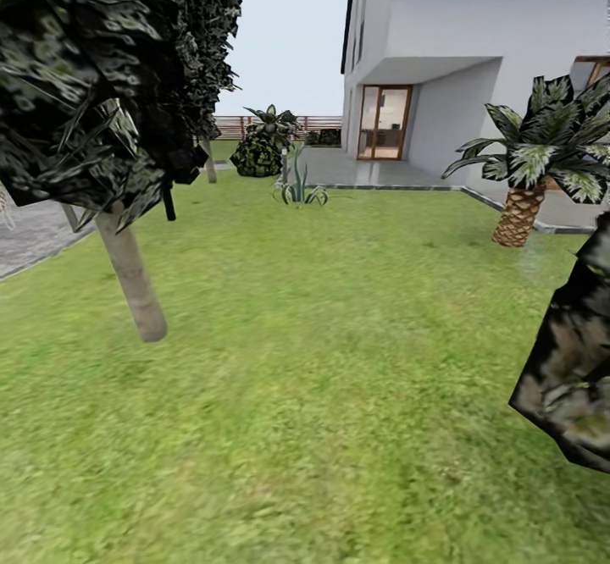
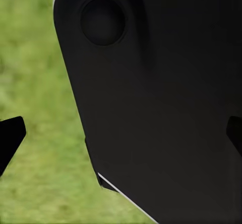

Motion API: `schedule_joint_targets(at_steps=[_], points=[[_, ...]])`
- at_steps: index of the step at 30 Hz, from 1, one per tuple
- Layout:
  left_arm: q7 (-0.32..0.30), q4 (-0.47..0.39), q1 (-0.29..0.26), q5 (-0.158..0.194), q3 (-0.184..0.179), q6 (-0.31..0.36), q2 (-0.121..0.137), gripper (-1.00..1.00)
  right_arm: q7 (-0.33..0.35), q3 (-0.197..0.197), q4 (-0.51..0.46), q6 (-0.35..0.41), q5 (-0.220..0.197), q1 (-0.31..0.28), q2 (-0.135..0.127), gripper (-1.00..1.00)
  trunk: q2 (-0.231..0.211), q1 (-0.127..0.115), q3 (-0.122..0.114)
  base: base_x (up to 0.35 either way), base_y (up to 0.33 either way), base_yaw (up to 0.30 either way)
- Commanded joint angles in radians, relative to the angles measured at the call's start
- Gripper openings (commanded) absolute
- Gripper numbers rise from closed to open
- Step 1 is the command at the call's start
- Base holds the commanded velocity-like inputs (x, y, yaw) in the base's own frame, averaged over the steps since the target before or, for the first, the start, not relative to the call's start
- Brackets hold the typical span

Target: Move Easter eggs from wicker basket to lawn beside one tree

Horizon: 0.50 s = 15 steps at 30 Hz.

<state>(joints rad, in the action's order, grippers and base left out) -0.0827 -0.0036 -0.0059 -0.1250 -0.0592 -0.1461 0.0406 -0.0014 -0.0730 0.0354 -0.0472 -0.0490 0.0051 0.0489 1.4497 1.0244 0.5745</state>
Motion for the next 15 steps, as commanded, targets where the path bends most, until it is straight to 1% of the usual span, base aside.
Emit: schedule_joint_targets(at_steps=[1,15], points=[[0.000,0.000,0.000,-0.005,-0.005,-0.004,0.000,1.00,0.000,-0.007,0.001,-0.005,-0.005,0.000,0.000,1.00,0.000,0.001,0.001,0.337,0.000,-0.043],[0.000,0.000,-0.001,-0.005,-0.005,-0.006,0.001,1.00,0.000,-0.007,0.001,-0.005,-0.005,0.000,0.002,1.00,0.000,0.001,0.001,0.337,0.000,-0.010]])
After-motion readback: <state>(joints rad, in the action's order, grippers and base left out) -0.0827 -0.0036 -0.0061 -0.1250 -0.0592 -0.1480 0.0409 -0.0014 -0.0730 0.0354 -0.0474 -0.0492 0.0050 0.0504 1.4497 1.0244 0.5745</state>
